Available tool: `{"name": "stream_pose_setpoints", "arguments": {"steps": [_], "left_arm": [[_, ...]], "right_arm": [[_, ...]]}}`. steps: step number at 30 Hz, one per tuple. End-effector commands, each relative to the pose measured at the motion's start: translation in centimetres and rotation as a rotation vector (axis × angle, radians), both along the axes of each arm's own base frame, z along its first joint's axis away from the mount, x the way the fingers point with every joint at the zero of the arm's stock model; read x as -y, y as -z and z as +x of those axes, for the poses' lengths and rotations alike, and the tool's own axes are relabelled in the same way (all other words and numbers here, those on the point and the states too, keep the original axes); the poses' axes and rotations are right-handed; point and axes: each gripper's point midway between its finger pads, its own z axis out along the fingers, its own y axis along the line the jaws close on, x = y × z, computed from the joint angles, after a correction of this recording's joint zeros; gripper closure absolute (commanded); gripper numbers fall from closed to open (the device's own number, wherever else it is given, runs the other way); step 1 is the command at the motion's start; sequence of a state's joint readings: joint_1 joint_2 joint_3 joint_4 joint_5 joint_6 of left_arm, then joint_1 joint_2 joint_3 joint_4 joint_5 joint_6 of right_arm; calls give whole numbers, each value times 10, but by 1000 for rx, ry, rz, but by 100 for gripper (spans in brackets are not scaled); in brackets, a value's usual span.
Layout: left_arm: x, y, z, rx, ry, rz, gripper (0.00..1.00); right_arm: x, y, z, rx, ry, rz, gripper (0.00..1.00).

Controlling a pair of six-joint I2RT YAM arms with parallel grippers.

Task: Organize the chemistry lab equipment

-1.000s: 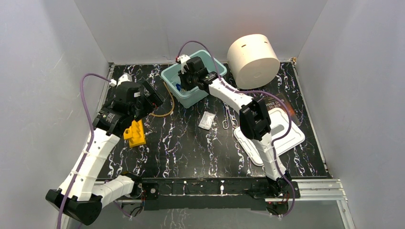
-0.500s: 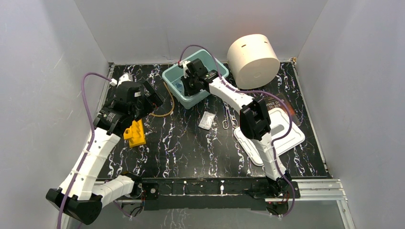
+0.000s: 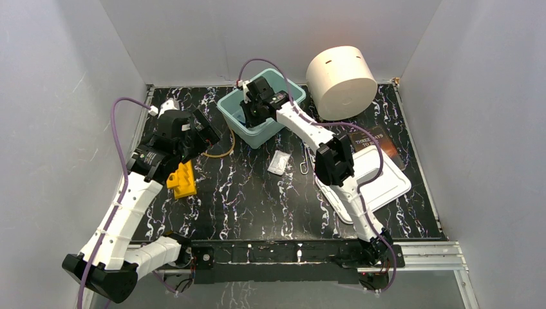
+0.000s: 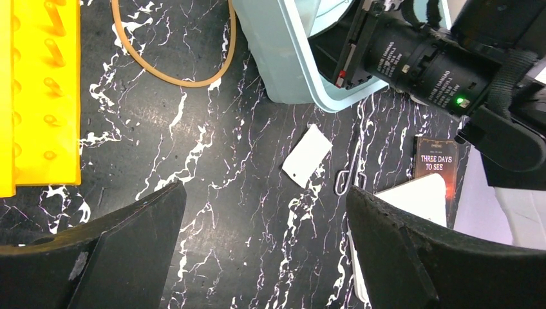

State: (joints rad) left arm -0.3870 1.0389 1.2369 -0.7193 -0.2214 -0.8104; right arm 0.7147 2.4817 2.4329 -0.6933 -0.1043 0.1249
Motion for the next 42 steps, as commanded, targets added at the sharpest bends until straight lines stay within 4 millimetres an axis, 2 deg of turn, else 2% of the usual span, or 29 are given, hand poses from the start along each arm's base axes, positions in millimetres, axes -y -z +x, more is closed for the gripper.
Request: {"name": "stream_pose_setpoints", "arguments": {"steps": [1,4,8,11,15,20,25,30,33,37,39,40,42], "left_arm": [[-10,-5,-3,23,-25,23,5],[-11,-4,-4,22,-30,27,5],[-11,0,-3,14,-31,33,5],[-12,3,-2,6,-34,39,5],[-12,2,-2,9,-35,42,5],[-13,2,-1,12,-32,50,5],[-11,-3,2,31,-14,55,5],[-8,-6,3,55,21,66,5],[-6,-6,4,67,44,70,4],[1,-2,6,70,86,64,4],[5,2,8,71,100,58,4],[6,3,10,73,104,55,4],[10,3,13,80,114,43,4]], "right_arm": [[0,-1,3,-1,11,-10,86],[0,-2,3,2,17,-12,82],[-1,-18,4,18,24,12,67],[-2,-39,5,37,39,43,61],[-2,-66,2,64,39,87,59],[1,-115,-3,121,45,158,55],[18,-152,-14,155,80,191,45],[45,-170,-42,149,91,203,41],[72,-176,-60,154,138,192,38],[118,-169,-81,185,276,148,36],[144,-140,-95,173,336,91,29],[157,-135,-101,183,367,74,27],[181,-108,-107,172,435,0,25]]}}
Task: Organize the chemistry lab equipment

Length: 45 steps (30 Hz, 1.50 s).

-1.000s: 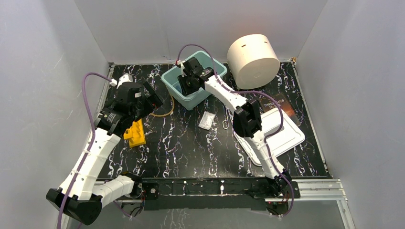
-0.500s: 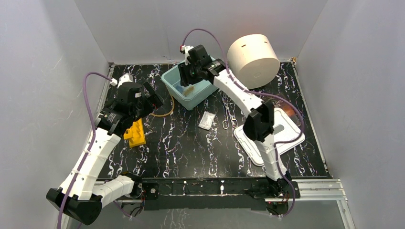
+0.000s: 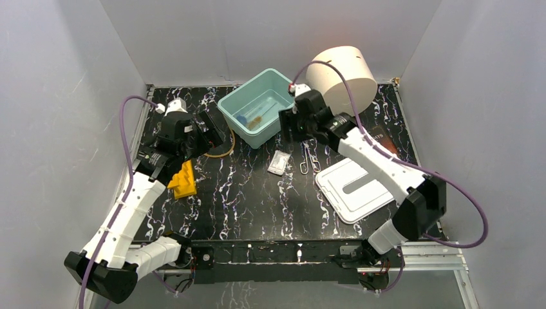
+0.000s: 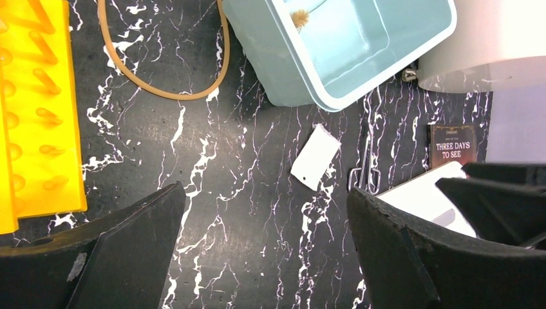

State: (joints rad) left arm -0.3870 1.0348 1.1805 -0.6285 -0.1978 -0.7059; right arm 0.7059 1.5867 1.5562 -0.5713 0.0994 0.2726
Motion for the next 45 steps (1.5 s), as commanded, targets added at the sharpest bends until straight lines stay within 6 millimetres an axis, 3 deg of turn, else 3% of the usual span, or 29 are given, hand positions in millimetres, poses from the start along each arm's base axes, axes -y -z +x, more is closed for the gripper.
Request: {"name": "stream_pose_setpoints", "arguments": {"steps": [1,6,9,21,33,37,45], "left_arm": [[8,-4,6,34,44,-20,4],[16,2,9,8,70,-38,4],[17,5,9,-2,69,-42,5],[15,6,8,-8,58,-37,5],[14,13,11,-37,58,-13,5],[14,12,14,-33,67,7,4],[15,12,17,-33,80,21,4]], "right_arm": [[52,31,0,30,214,-88,25],[81,77,3,-29,315,-131,27],[85,95,15,2,337,-124,28],[73,163,65,18,301,-194,34],[86,196,78,-21,303,-233,48],[81,203,81,-32,266,-225,55],[80,215,85,-44,263,-238,57]]}}
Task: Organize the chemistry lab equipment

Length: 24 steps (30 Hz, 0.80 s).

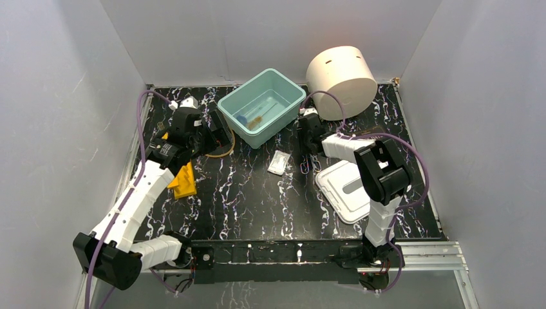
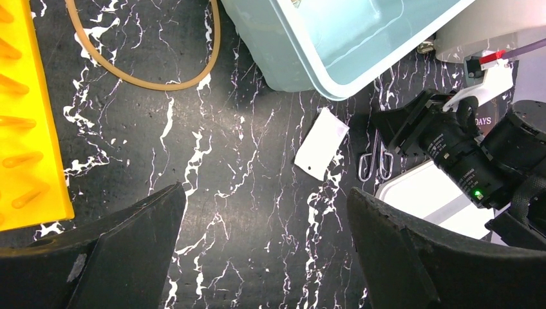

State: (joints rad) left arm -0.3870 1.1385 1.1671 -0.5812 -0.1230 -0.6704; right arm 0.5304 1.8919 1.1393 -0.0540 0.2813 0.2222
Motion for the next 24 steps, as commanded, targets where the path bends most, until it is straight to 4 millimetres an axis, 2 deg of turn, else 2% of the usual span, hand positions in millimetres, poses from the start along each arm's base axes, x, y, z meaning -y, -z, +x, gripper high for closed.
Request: {"name": "stream_pose_setpoints", "arguments": {"steps": [1,7,10,11,13,16,18,24], "left_arm": [[-5,-17,1,42,0,7,4],[-5,-18,0,47,1,5,4],[-2,-16,-2,40,8,-12,4],[3,-8,-5,22,27,-37,4],[12,-1,-8,11,64,-68,6],[35,9,-18,-8,171,-159,9],[54,18,-28,-22,271,-240,11],[70,31,-39,-31,336,-289,13]], "right_arm": [[-7,-2,14,29,-14,14,58],[-6,7,11,6,2,12,69],[-5,-2,9,10,28,32,83],[-6,-9,6,-3,58,57,90],[-6,-13,2,-20,85,82,93],[-10,-30,-8,-48,151,157,98],[-15,-44,-25,-110,217,249,100],[-17,-56,-58,-176,273,378,100]]}}
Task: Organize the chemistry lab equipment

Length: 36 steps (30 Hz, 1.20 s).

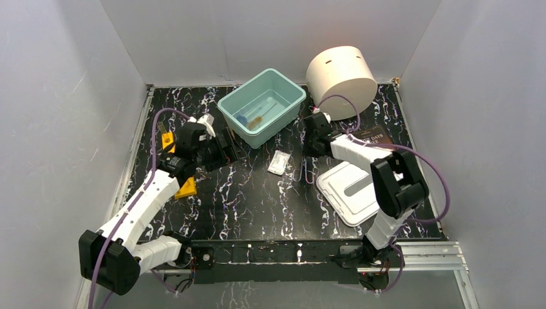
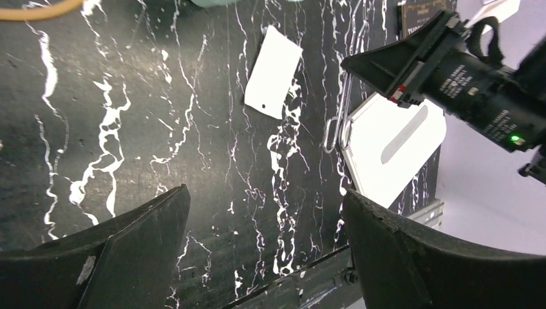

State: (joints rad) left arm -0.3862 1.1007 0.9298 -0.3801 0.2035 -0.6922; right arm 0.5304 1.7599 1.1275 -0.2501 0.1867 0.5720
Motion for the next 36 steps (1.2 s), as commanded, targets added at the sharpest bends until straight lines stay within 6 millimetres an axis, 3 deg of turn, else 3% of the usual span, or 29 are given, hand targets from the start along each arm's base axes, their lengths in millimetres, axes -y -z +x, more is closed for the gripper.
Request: {"name": "stream_pose_setpoints", "arguments": {"steps": [1,7,13,20,25,29,36], "left_arm": [[22,-12,-12,51,100,-95,14],[47,0,-30,55,186,-101,15],[96,2,-46,58,326,-152,16],[147,-2,-59,17,466,-221,18],[157,7,-57,-34,450,-219,24],[172,0,-60,-21,503,-251,32],[193,-3,-62,-35,553,-270,51]], "right_arm": [[-6,-30,-21,-14,71,151,100],[-5,-45,-49,-30,102,261,100],[-7,-64,-66,-14,136,388,100],[-19,-90,-73,21,112,528,100],[-22,-111,-76,56,127,614,100],[-22,-123,-77,72,154,677,100],[-22,-128,-78,82,166,705,100]]}}
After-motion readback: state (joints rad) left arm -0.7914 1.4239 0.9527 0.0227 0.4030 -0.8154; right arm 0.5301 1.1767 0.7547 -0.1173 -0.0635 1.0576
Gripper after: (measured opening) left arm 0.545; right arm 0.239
